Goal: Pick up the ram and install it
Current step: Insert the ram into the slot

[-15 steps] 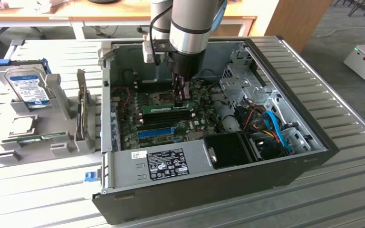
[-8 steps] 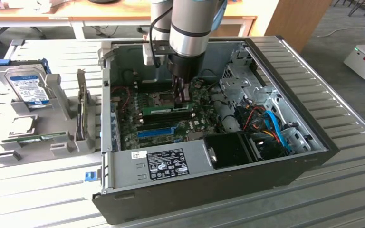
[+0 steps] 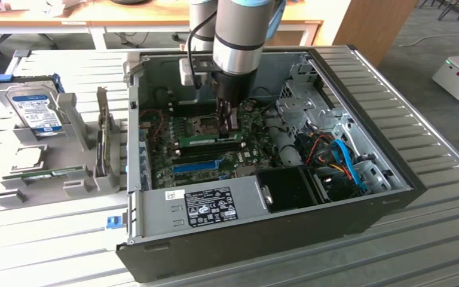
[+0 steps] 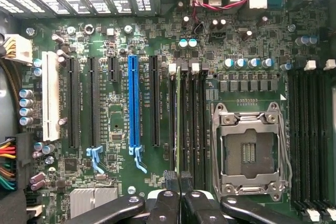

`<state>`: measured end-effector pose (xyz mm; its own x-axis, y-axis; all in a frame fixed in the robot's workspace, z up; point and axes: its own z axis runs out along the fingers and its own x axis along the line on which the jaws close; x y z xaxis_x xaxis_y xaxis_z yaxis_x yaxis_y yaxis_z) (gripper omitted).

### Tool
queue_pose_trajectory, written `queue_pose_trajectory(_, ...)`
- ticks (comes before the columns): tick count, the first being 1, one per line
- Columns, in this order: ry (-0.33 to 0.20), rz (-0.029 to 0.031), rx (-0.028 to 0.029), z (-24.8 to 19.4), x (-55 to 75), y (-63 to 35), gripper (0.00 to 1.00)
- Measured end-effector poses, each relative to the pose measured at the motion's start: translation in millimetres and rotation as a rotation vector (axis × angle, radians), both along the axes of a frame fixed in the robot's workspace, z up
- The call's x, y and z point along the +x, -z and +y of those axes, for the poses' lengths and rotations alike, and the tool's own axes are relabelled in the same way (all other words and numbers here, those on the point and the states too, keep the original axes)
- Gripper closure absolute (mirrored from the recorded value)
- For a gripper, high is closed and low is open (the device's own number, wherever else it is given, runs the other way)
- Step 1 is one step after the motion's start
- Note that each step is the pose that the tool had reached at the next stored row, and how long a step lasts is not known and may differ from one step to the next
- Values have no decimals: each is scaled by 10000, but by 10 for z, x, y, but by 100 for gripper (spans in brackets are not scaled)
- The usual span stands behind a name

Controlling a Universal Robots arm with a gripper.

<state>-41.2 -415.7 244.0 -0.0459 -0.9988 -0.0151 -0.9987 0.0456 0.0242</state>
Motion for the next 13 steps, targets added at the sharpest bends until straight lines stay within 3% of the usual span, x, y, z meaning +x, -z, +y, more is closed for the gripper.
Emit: queue_pose_trajectory(13,1,-1,1,-10,0,17,88)
